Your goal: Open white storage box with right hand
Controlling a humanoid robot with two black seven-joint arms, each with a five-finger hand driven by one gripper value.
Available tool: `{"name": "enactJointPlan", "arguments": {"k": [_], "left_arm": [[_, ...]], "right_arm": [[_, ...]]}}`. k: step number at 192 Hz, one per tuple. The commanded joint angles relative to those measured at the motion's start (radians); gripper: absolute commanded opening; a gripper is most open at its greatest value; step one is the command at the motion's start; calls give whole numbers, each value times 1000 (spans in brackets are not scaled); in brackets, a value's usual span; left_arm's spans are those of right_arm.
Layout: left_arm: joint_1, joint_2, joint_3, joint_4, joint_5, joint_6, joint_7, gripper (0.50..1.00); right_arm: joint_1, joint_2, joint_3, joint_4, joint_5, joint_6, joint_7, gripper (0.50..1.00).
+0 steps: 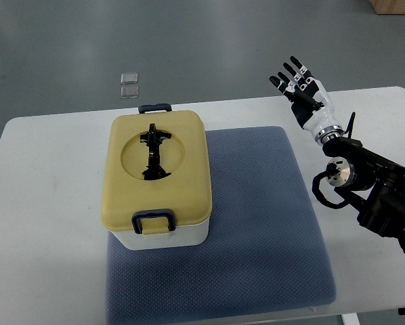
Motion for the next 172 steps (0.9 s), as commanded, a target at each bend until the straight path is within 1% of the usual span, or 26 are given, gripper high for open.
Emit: {"name": "enactJointPlan", "arguments": {"k": [1,172], "left_arm": [[0,0,0,2,0,0,1,1000],[-3,0,0,1,-2,12,3,1000]], "right_arm": [[1,0,0,-3,1,5,0,930],[-1,0,2,-6,0,5,4,932]]}}
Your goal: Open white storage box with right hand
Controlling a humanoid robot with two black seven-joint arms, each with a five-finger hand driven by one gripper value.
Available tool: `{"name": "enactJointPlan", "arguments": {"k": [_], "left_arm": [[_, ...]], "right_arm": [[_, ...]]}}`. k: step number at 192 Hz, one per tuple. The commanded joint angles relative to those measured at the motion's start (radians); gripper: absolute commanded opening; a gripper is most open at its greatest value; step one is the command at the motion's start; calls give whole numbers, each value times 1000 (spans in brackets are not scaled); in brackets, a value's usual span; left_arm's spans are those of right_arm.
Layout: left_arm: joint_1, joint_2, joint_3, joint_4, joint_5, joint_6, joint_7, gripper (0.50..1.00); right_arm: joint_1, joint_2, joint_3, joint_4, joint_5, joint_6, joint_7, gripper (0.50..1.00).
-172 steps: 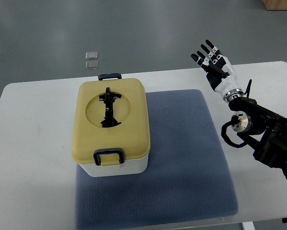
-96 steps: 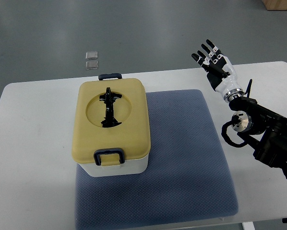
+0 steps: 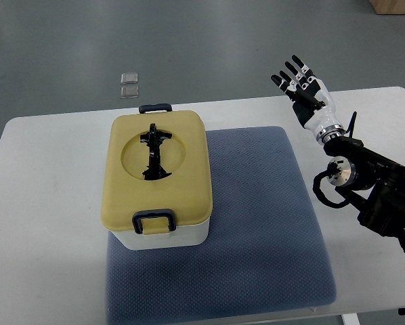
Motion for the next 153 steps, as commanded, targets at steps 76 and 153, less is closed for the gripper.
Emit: {"name": "enactJointPlan", "arguments": {"k": [76,153], "left_arm": [[0,0,0,-1,0,1,-1,1000],[0,0,0,-1,0,1,1,1000]], "right_arm": [[-12,-4,-21,9,-31,6,4,930],[236,-72,-51,25,-588,80,7,930]]}}
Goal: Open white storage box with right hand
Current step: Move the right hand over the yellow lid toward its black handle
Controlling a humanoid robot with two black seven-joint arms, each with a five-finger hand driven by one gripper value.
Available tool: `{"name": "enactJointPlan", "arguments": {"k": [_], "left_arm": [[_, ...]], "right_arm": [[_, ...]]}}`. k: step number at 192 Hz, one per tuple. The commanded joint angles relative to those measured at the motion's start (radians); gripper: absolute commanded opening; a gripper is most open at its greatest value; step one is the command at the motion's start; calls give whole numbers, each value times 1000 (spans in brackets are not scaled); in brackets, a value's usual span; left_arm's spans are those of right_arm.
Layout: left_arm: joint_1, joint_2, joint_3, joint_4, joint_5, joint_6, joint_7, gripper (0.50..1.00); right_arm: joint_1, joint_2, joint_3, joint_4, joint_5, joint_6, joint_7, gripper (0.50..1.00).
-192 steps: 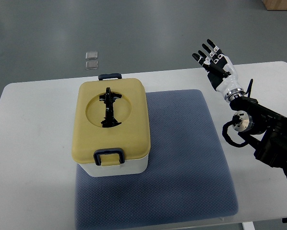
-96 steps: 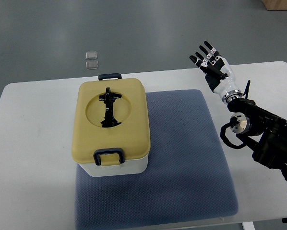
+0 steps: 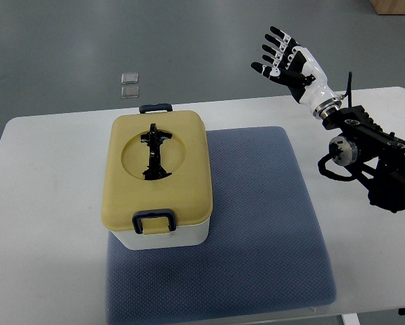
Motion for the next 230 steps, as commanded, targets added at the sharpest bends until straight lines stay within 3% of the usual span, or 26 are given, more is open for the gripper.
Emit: {"name": "enactJointPlan", "arguments": {"k": [1,36,92,117,162,230], "left_arm": [[0,0,0,0,0,-1,1,1000],[0,0,0,0,0,0,1,1000],[0,0,0,0,0,0,1,1000],[0,0,0,0,0,0,0,1000],[0,0,0,0,0,-1,0,1000],[0,0,0,0,0,0,1,1000]], "right_arm": [[92,-23,-28,13,-203,54,0,930],[260,-70,-135,107,-489,165,0,930],[526,-52,-291,263,-901,308,12,930],[616,-29,-333,279,-1010,355,14,928],[688,31,-436,280,-1099,357,31,919],[665,85,-463,317,-1151,354,29,899]]}}
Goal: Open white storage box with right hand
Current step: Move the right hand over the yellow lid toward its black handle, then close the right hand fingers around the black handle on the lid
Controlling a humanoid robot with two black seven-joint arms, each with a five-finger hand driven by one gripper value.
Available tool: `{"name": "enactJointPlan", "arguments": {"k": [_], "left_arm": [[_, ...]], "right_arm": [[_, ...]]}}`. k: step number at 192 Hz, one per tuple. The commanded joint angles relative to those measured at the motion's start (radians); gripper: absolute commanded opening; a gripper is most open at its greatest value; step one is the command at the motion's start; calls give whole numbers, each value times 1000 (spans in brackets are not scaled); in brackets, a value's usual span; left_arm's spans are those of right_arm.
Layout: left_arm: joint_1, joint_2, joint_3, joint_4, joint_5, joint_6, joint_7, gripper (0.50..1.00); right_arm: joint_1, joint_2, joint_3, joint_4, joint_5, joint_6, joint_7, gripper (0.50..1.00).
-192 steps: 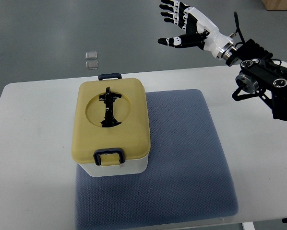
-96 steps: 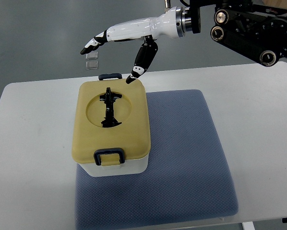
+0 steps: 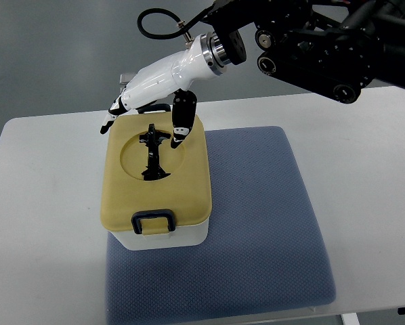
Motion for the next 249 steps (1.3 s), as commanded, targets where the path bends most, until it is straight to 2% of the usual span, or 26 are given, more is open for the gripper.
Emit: {"name": "enactJointPlan", "arguments": {"k": [1,35,49,106,130,157,210,249], "left_arm": [[0,0,0,0,0,0,1,1000],[0,0,0,0,0,-1,1,1000],[0,0,0,0,0,0,1,1000],[0,0,0,0,0,0,-1,1000],[0,0,0,0,0,0,1,1000],[0,0,0,0,0,0,-1,1000],[0,0,0,0,0,0,-1,1000],[0,0,0,0,0,0,1,1000]], "right_arm": [[-12,16,-11,2,-21,-5,-3,899],[-44,11,-11,2,-38,-14,-8,866],[-49,8,-11,2,-41,-22,-11,830],[-82,-12,-11,0,-52,-47,-12,795],[-81,-12,-9,2,-49,-47,-4,727],[-82,-2,-6,3,-47,-47,-3,699],[-86,1,-3,3,-47,-51,-3,682],[-86,1,0,5,-47,-51,-1,584]]}}
